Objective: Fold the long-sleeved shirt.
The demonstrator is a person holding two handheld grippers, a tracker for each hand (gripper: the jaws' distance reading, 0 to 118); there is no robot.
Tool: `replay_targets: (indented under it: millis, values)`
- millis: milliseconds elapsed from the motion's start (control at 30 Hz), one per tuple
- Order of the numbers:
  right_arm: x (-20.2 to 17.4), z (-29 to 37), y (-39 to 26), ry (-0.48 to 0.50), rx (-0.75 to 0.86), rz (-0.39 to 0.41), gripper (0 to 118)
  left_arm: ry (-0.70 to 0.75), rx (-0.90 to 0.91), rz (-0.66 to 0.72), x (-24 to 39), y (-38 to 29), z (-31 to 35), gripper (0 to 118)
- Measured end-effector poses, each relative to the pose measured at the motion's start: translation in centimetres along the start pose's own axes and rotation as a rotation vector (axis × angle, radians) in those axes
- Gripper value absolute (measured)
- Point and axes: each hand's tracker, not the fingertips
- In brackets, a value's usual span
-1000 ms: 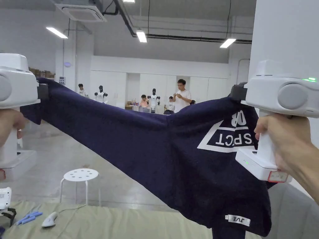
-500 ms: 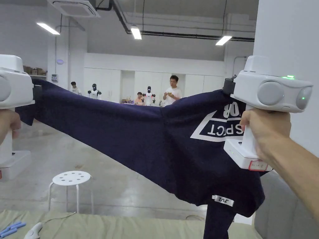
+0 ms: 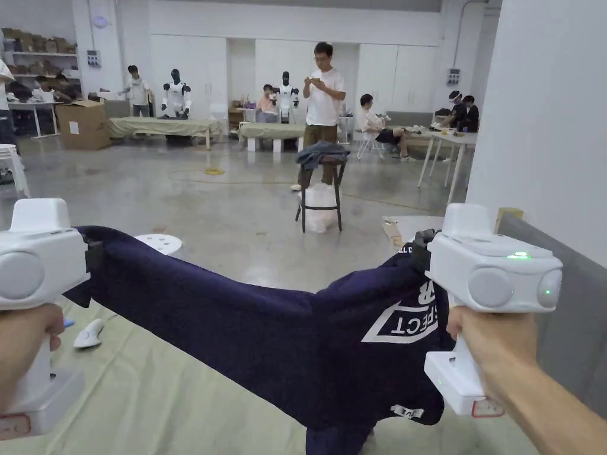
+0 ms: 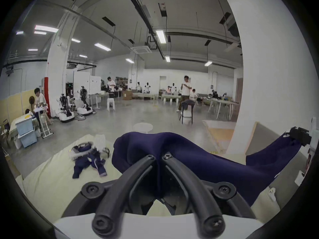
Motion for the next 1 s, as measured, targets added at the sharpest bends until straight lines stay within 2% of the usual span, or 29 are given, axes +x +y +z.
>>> replay_targets:
  millis: [67, 167, 267, 300, 333, 367, 433, 467, 533, 567, 633, 767, 833, 933, 967, 1000]
  values:
    - [0.5, 2.3, -4.3, 0.016, -0.041, 0.012, 4, 0.003, -0.019, -0.007, -0.3, -4.0, 1.3, 7]
    - [1.0, 6.5, -11.2, 0.018, -0.112, -0.017, 4, -0.03, -0.106, -0.021, -0.1, -10.4, 4.5, 7]
    - [1.1, 11.9, -18.1, -0.012, -0.169, -0.083, 4, -0.064, -0.2, -0.047, 0.0, -17.1, 8.2, 7]
    - [1.0, 13.7, -20.2, -0.031, -0.205, -0.083, 4, -0.074, -0.22, -0.049, -0.1, -19.4, 9.7, 7]
    - [1.0, 15.2, -22.0, -0.007, -0.239, -0.061, 4, -0.072, -0.233, -0.031, -0.3, -21.5, 10.8, 7]
    - [0.8, 17.3, -23.7, -0.014, -0.222, -0.075, 4, -0.092, -0.303, -0.056, -0.4, -23.4, 11.5, 7]
    - [0.8, 20.6, -26.5, -0.017, -0.285, -0.096, 4, -0.08, -0.337, -0.05, -0.2, -26.8, 14.0, 7]
    - [0.7, 22.5, -28.0, -0.052, -0.288, -0.114, 4, -0.095, -0.387, -0.06, -0.4, -28.4, 15.1, 7]
    - [1.3, 23.9, -31.1, -0.027, -0.345, -0.077, 4, -0.087, -0.413, -0.055, -0.9, -31.0, 16.6, 7]
    - [1.3, 25.0, -32.2, -0.073, -0.361, -0.069, 4, -0.096, -0.455, -0.089, -0.9, -32.1, 17.1, 7]
    - [1.7, 26.7, -34.0, -0.046, -0.447, -0.107, 4, -0.062, -0.477, -0.137, -0.9, -34.2, 18.5, 7]
    - [1.4, 29.7, -35.8, -0.065, -0.54, -0.146, 4, -0.064, -0.574, -0.072, -1.8, -36.9, 20.0, 7]
    - [1.2, 29.8, -37.3, -0.076, -0.616, -0.197, 4, -0.062, -0.605, -0.056, -2.1, -37.9, 20.1, 7]
    - [1.8, 28.8, -40.3, -0.084, -0.627, -0.181, 4, -0.047, -0.636, -0.061, -1.9, -39.1, 20.0, 7]
    - [1.9, 28.5, -40.2, -0.085, -0.625, -0.191, 5, -0.052, -0.642, -0.04, -1.8, -39.0, 20.0, 17]
    - [2.1, 28.2, -39.7, -0.072, -0.631, -0.207, 12, -0.044, -0.631, -0.028, -1.7, -38.7, 20.2, 38]
